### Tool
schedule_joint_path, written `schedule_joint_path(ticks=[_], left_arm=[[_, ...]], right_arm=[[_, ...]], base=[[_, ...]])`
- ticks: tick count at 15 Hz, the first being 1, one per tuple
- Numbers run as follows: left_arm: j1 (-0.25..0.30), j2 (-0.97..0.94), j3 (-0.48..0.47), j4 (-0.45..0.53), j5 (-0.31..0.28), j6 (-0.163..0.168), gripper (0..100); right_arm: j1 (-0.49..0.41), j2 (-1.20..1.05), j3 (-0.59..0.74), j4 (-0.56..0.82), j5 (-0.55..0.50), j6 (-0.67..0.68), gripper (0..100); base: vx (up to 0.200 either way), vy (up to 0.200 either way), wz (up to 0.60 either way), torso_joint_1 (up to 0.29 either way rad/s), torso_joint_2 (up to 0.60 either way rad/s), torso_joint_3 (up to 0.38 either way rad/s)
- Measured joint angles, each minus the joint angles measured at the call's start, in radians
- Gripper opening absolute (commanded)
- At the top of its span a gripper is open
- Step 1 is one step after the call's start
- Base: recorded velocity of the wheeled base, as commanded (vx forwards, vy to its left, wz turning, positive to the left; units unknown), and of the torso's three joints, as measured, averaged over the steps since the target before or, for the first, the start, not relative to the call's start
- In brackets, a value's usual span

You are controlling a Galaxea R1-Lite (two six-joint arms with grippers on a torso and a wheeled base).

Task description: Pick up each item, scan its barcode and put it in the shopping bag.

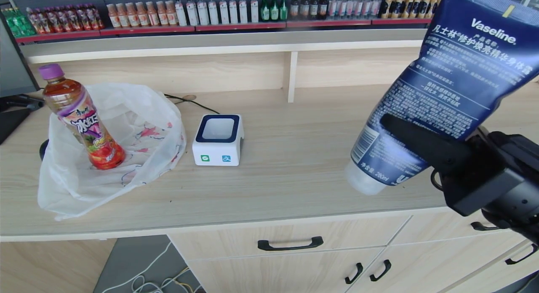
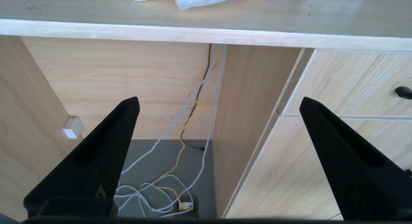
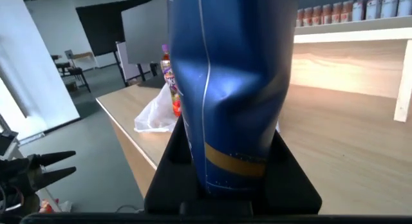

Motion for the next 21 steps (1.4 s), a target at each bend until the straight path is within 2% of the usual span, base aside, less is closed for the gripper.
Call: schedule_joint_path(ticks=[3, 5, 7, 9, 12, 14, 21], left_arm=[[0.001, 0.0, 0.0, 0.0, 0.0, 0.0, 100], [0.001, 0.0, 0.0, 0.0, 0.0, 0.0, 100], [0.001, 0.0, 0.0, 0.0, 0.0, 0.001, 100], [0.0, 0.0, 0.0, 0.0, 0.0, 0.002, 100], [0.0, 0.0, 0.0, 0.0, 0.0, 0.002, 100], [0.0, 0.0, 0.0, 0.0, 0.0, 0.003, 100], [-0.001, 0.0, 0.0, 0.0, 0.0, 0.003, 100]], right_arm=[[0.001, -0.1, 0.009, 0.183, -0.056, -0.102, 0], [0.001, -0.168, 0.002, 0.301, -0.153, -0.16, 0], [0.001, -0.205, -0.001, 0.319, -0.315, -0.173, 0], [-0.016, -0.217, -0.004, 0.323, -0.394, -0.177, 0], [-0.041, -0.218, 0.026, 0.325, -0.415, -0.25, 0], [-0.052, -0.216, 0.027, 0.323, -0.415, -0.253, 0], [-0.069, -0.189, -0.002, 0.319, -0.411, -0.25, 0]], base=[[0.0, 0.0, 0.0, 0.0, 0.0, 0.0], [0.0, 0.0, 0.0, 0.0, 0.0, 0.0], [0.0, 0.0, 0.0, 0.0, 0.0, 0.0], [0.0, 0.0, 0.0, 0.0, 0.0, 0.0], [0.0, 0.0, 0.0, 0.0, 0.0, 0.0], [0.0, 0.0, 0.0, 0.0, 0.0, 0.0], [0.0, 0.2, 0.0, 0.003, 0.01, 0.001]])
